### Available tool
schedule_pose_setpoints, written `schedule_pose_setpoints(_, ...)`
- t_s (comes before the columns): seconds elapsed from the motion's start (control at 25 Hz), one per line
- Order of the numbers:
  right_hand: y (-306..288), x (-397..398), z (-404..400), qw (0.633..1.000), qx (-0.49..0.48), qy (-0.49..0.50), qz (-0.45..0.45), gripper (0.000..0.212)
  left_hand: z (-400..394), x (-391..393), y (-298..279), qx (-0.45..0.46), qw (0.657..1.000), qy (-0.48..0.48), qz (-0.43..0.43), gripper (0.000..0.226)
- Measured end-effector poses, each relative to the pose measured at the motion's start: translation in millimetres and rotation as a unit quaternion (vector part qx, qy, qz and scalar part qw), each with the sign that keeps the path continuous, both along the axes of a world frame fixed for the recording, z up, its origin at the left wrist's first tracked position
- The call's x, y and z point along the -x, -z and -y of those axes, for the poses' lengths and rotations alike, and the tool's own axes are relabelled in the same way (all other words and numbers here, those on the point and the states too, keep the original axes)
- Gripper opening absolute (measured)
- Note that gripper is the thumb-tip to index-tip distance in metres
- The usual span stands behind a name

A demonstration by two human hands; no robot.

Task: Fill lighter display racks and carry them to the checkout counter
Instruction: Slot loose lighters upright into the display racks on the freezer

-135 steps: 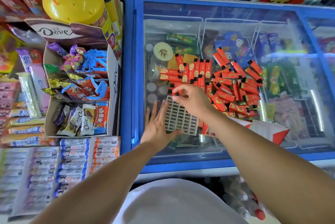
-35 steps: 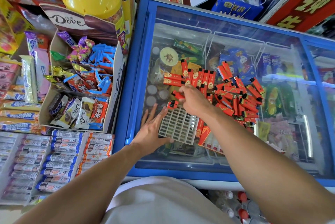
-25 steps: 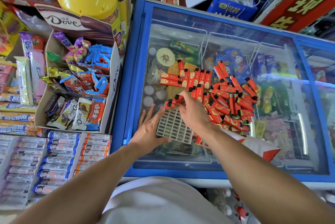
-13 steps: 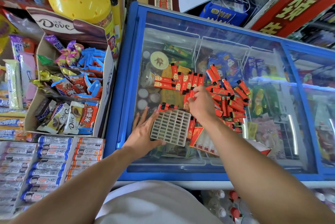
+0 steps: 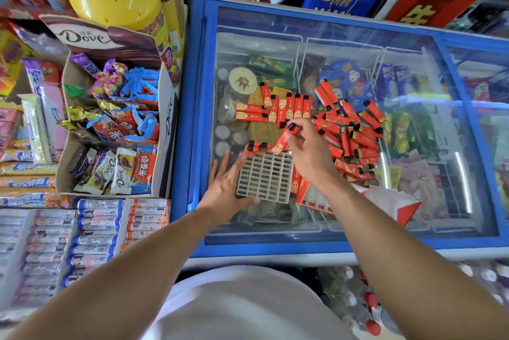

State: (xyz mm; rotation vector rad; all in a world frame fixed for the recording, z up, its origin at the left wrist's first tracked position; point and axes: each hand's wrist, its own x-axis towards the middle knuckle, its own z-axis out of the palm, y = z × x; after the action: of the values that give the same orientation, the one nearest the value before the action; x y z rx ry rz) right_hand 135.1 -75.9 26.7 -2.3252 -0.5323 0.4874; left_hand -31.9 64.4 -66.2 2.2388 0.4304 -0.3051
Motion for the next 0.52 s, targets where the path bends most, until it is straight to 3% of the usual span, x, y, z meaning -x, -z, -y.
schedule_pose_setpoints(0.2,13,35,20,0.998,-0.045,-0.04,0.031,0.017,-4,-2,0,-0.06,0.997,0.041,-0.011,0.118)
schedule_pose_setpoints(0.36,30,32,13,0.996,0.001,-0.059,0.07,0.02,-3,-3,-14,-0.071,0.993,0.07,-0.069,0.12)
schedule_pose_setpoints(0.52,32,34,10,0.991,-0.02,-0.069,0.112,0.03,-4,-4,-25,-0.071,0.99,0.083,-0.094,0.122)
